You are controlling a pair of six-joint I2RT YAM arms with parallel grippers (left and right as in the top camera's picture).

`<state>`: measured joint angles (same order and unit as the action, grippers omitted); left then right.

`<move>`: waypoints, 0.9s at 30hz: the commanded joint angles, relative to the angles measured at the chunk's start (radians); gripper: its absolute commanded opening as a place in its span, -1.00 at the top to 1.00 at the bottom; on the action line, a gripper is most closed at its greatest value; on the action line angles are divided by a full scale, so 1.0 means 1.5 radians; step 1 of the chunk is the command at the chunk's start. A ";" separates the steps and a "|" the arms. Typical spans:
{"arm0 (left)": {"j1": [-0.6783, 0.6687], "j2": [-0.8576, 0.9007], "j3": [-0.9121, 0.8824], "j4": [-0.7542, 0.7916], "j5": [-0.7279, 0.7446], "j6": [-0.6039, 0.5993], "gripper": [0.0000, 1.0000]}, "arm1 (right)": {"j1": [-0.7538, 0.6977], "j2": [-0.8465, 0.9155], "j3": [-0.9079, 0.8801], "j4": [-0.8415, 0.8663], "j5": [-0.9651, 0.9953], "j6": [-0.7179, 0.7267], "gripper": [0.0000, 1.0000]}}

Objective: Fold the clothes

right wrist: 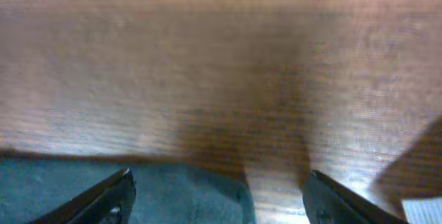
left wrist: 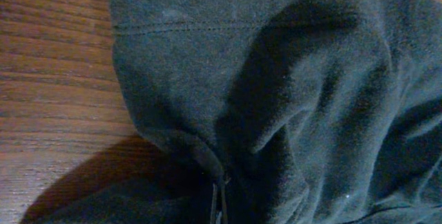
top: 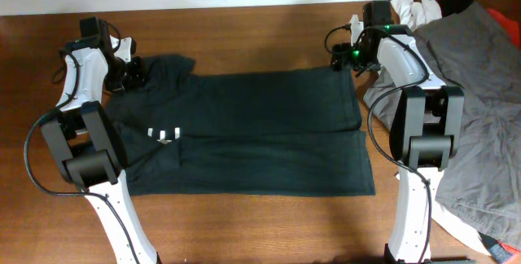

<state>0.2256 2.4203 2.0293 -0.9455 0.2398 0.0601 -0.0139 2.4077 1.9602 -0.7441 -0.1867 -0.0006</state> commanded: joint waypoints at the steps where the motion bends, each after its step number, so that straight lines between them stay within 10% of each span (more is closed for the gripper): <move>1: 0.000 0.003 0.016 0.002 0.013 -0.005 0.98 | 0.002 0.018 0.010 0.005 -0.011 0.006 -0.54; 19: 0.000 0.003 0.016 0.006 0.013 -0.005 0.98 | 0.005 0.022 0.010 -0.012 -0.010 0.026 0.88; 27: 0.000 0.003 0.042 0.002 0.013 -0.005 1.00 | 0.003 -0.011 0.033 -0.058 0.056 0.041 0.92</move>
<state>0.2256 2.4203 2.0388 -0.9352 0.2398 0.0601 -0.0124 2.4184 1.9732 -0.8074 -0.1741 0.0414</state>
